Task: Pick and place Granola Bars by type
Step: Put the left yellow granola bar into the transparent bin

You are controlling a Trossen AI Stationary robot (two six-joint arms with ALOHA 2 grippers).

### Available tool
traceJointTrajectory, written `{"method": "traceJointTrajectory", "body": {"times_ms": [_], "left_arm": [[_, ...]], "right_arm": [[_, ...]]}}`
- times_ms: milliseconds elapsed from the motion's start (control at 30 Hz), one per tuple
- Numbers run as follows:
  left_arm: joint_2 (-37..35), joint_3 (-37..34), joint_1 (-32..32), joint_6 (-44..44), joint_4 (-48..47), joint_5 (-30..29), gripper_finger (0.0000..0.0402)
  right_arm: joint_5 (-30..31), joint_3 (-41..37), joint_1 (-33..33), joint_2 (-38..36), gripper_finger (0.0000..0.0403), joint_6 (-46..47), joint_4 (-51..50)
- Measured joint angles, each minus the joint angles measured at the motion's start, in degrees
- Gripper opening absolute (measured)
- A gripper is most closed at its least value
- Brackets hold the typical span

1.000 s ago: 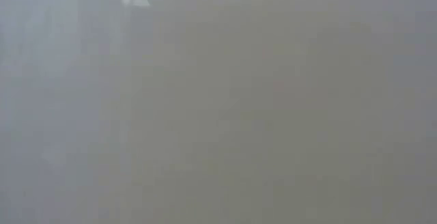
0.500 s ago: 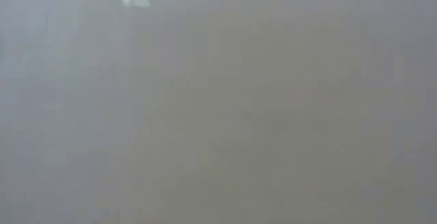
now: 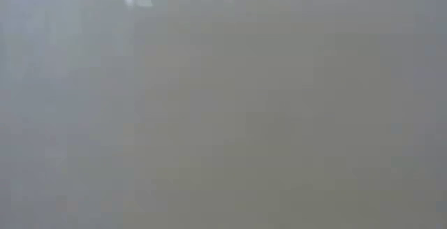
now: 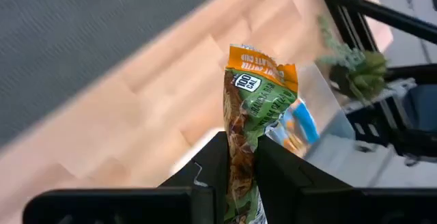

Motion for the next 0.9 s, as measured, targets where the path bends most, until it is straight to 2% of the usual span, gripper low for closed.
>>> {"method": "traceJointTrajectory", "body": {"times_ms": [167,300,633,900], "left_arm": [[-0.4,-5.9,-4.3,-8.6,7.8,-0.2,0.0051],[-0.5,-10.2,-6.4,-12.2,17.8,-0.6,0.0051],[-0.5,-22.1,-9.3,-12.5,49.1,-0.8,0.0051],[-0.2,-32.5,-12.7,-14.5,74.2,-8.5,0.0051]], "right_arm": [[-1.0,0.0,0.0,0.1,0.0008,-0.2,0.0],[-1.8,0.0,0.0,0.1,0.0008,-0.3,0.0],[-3.3,0.0,0.0,0.1,0.0008,1.9,0.0],[-5.3,0.0,0.0,0.1,0.0008,3.2,0.0]]}}
